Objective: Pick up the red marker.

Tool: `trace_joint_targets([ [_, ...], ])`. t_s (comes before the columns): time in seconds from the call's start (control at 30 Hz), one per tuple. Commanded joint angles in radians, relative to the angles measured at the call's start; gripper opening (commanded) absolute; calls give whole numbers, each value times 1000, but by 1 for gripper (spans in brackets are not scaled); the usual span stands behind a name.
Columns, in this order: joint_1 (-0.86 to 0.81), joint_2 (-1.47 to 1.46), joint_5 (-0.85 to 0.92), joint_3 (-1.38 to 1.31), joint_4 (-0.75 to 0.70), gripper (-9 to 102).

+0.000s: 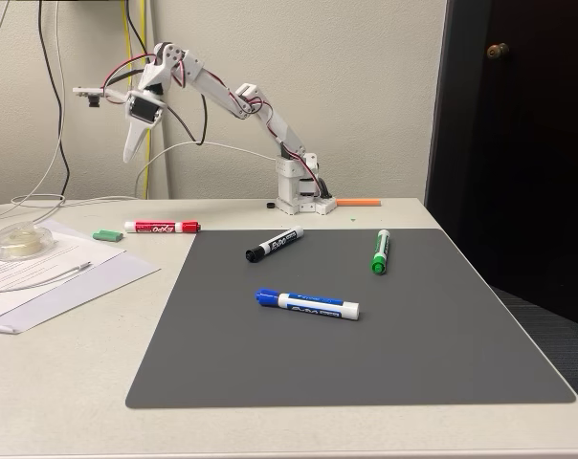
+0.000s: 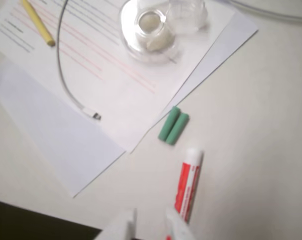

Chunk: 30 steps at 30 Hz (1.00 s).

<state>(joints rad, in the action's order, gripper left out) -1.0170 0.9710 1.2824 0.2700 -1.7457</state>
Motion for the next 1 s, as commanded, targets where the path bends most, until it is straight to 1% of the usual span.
trace_joint_targets([
  [0.0,-8,35,114,63,-3,9],
  [0.07,-9,57,199,152,-3,10],
  [0.1,-12,61,225,187,-3,13],
  [0.17,-17,66,264,250,-3,18],
  [0.27,-17,92,307,333,-3,21],
  [0.4,-23,91,301,347,-3,24],
  [0.6,-31,91,256,383,-2,23],
  [0.7,-25,95,173,379,11,19],
  [0.77,2,100,98,371,23,11],
  [0.83,38,106,26,371,26,1],
  [0.97,83,112,-14,371,18,0],
])
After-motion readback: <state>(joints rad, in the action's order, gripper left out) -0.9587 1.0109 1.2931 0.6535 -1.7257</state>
